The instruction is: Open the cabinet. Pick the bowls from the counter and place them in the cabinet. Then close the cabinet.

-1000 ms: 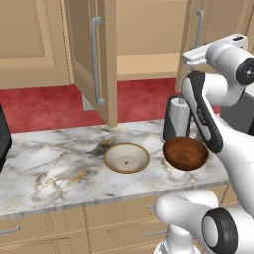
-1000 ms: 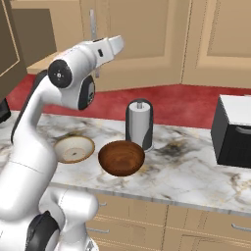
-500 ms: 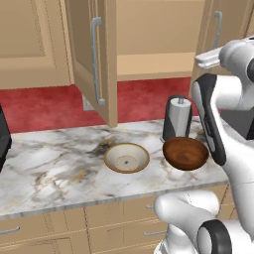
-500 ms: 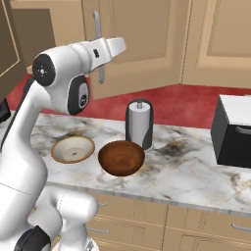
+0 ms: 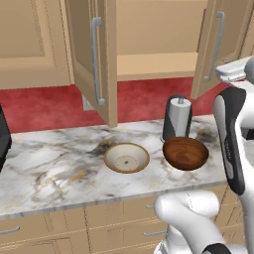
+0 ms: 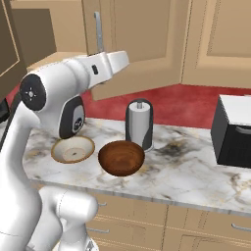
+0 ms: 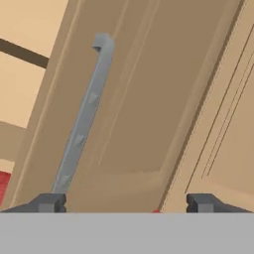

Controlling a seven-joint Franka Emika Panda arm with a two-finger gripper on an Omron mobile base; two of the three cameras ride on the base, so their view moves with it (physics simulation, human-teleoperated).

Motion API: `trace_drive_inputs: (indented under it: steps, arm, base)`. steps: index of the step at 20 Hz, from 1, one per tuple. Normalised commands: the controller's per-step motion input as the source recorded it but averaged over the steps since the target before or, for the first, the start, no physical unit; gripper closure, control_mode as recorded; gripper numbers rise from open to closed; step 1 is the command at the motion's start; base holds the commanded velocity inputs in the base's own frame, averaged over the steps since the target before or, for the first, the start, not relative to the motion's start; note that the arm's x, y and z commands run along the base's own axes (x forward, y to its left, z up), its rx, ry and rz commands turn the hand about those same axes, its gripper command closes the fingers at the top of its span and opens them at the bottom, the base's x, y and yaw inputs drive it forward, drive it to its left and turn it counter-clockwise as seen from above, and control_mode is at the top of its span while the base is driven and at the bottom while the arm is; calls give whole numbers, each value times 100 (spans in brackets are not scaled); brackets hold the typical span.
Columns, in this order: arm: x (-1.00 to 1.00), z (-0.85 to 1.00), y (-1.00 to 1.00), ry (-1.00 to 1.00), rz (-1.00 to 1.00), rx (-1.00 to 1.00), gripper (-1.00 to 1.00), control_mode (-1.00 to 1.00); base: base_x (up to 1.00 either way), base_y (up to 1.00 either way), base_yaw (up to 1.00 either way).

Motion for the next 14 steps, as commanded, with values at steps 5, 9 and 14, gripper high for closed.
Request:
trace_drive_inputs:
  steps: [5,9,14]
  arm:
    - [-94,0,16,7,0,-3,-100,-100]
    - [-81,0,56,27,0,-15,-100,-100]
    - [-31,0,79,49,0,-26,-100,-100]
  base:
    - [0,0,0]
    - [0,0,0]
    - [0,0,0]
